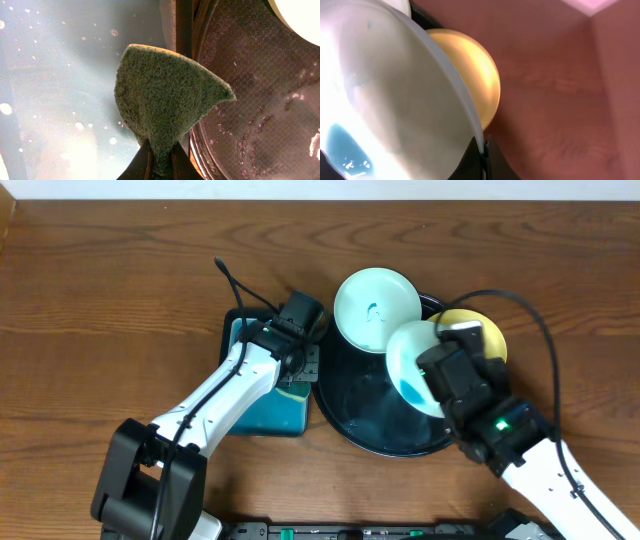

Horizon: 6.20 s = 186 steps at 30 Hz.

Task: Clean dirty plates on tray and stack at the side
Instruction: 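Lift the light blue plate with right gripper and carry it rightward, then set the light blue plate down on the table right of the tray, then dip the sponge into the blue water tray with left gripper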

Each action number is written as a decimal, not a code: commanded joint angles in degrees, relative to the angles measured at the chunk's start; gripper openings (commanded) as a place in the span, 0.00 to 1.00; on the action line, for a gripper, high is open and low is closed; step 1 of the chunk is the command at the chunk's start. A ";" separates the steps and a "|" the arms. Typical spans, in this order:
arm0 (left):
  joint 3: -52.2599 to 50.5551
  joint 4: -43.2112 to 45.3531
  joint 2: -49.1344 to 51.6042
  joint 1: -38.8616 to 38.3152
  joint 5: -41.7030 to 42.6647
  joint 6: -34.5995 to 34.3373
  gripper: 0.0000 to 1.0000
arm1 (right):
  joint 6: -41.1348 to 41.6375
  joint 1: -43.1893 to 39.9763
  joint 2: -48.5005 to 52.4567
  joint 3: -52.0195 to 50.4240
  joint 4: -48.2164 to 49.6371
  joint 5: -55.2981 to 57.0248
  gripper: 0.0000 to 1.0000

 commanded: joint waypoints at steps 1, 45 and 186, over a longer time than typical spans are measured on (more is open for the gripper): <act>0.04 -0.02 -0.57 0.13 -0.48 -0.79 0.07 | -11.28 3.67 1.03 1.49 3.15 7.87 0.01; 0.04 0.20 -0.57 0.15 1.73 0.17 0.07 | 19.19 -10.08 8.41 1.46 9.22 -14.12 0.01; 0.04 4.81 -4.48 1.51 -6.10 -0.33 0.08 | 9.75 -24.00 23.21 -19.61 24.85 -57.99 0.01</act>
